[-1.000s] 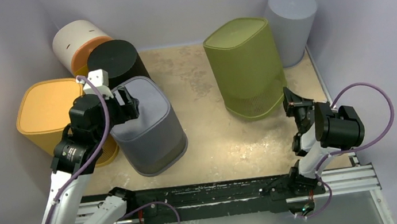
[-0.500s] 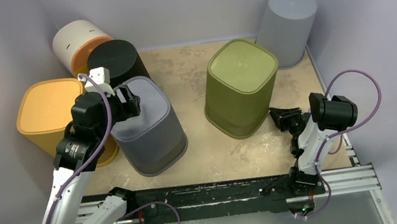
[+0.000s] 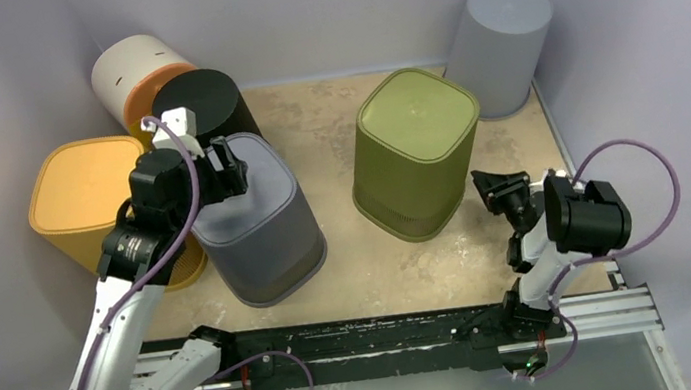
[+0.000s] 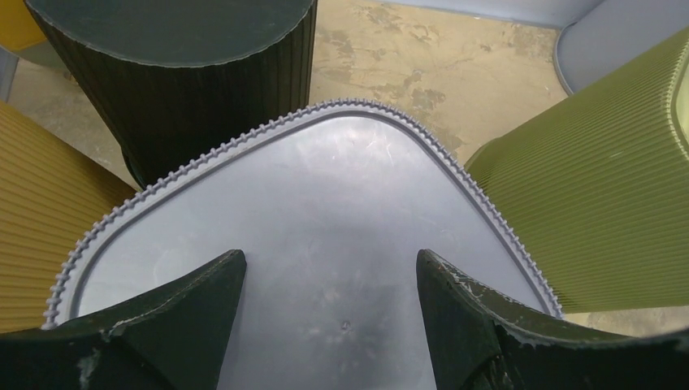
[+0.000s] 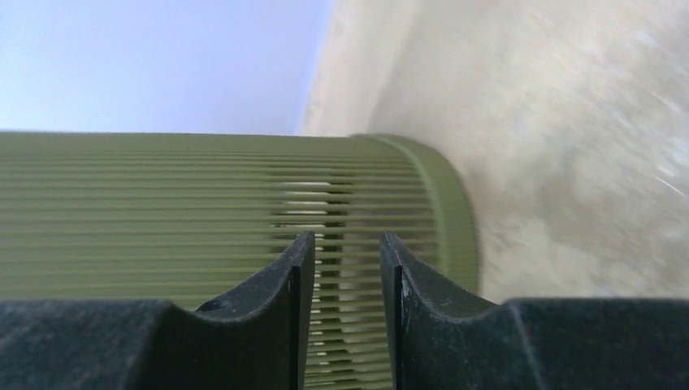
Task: Turn the large container upside down
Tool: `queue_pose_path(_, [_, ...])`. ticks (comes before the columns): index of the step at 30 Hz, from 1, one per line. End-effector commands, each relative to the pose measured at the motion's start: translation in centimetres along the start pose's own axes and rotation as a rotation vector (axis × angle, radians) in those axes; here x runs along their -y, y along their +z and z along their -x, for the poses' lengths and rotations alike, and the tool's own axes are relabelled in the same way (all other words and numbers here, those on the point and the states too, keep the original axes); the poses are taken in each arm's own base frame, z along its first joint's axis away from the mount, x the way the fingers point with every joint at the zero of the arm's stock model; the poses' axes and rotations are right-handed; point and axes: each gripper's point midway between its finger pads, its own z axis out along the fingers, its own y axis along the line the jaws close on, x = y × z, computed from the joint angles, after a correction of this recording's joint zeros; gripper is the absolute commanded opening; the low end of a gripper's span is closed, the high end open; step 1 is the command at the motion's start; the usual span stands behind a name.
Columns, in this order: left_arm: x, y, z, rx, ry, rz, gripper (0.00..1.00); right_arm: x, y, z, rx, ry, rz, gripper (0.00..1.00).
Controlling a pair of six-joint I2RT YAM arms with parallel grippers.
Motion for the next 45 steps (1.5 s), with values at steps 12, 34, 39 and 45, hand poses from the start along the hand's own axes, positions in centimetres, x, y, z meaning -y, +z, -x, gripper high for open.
queue_pose_path(12, [1.0, -0.2, 2.6, -0.074, 0.060, 0.002, 0.75, -9.8, -5.7, 7.7, 0.280, -0.653, -0.164, 0.83])
queue_pose_path(34, [4.7, 0.7, 6.5, -0.030, 0.021, -0.121, 0.75, -10.4, -8.7, 0.0, 0.004, -0.752, -0.138, 1.00])
queue_pose_path(39, [4.4, 1.0, 6.3, -0.033, 0.027, -0.108, 0.75, -11.2, -7.2, -1.7, -0.080, -0.795, -0.101, 1.00])
queue_pose_path(45, [4.7, 1.2, 6.1, -0.037, 0.024, -0.120, 0.75, -14.1, -3.4, -4.6, -0.143, -0.813, -0.005, 1.00])
